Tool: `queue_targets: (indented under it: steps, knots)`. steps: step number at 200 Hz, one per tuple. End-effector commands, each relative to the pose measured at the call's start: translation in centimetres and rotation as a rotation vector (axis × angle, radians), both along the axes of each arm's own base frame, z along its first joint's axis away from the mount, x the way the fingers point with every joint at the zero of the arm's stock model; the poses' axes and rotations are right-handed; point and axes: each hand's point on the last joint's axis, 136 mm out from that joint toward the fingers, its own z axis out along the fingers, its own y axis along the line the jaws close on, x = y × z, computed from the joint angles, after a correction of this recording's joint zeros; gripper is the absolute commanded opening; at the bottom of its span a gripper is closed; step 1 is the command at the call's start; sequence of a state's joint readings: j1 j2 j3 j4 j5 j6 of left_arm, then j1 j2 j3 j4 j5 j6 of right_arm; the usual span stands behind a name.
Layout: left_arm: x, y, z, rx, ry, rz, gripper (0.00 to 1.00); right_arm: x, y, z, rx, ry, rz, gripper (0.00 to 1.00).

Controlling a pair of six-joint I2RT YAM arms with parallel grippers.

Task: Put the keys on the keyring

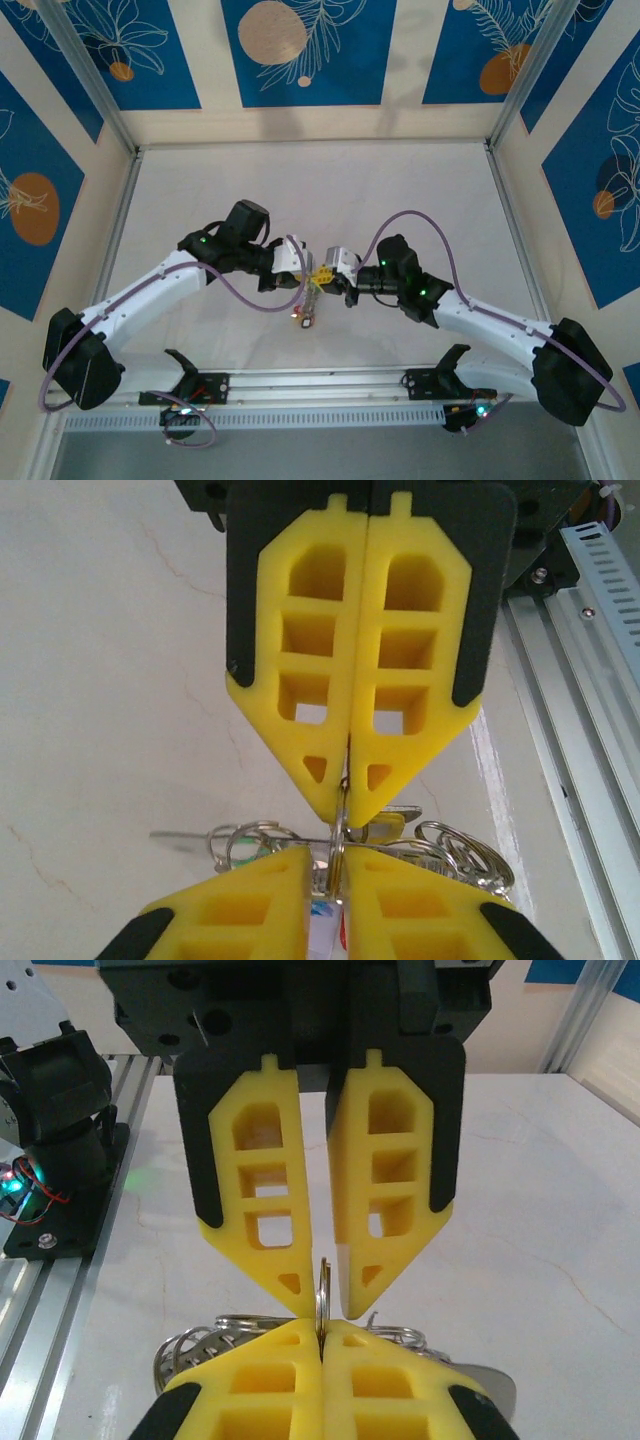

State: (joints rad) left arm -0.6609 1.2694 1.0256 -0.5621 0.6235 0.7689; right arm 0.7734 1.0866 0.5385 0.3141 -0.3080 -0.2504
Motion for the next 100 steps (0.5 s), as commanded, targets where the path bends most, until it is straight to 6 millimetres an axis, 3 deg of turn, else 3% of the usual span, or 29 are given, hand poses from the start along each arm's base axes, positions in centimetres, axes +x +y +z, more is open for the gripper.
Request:
queue_targets:
  steps: [1, 100]
  knots:
    - [-0.6, -0.3, 0.7, -0.047, -0.01, -0.049, 0.11, 0.1, 0.7, 2.3, 0.061, -0.036, 0.027, 0.0]
    - [-0.3, -0.2, 1.1, -0.061, -0.044, -0.048, 0.12, 0.6, 0.6, 0.8, 0.041, -0.008, 0.021, 0.0]
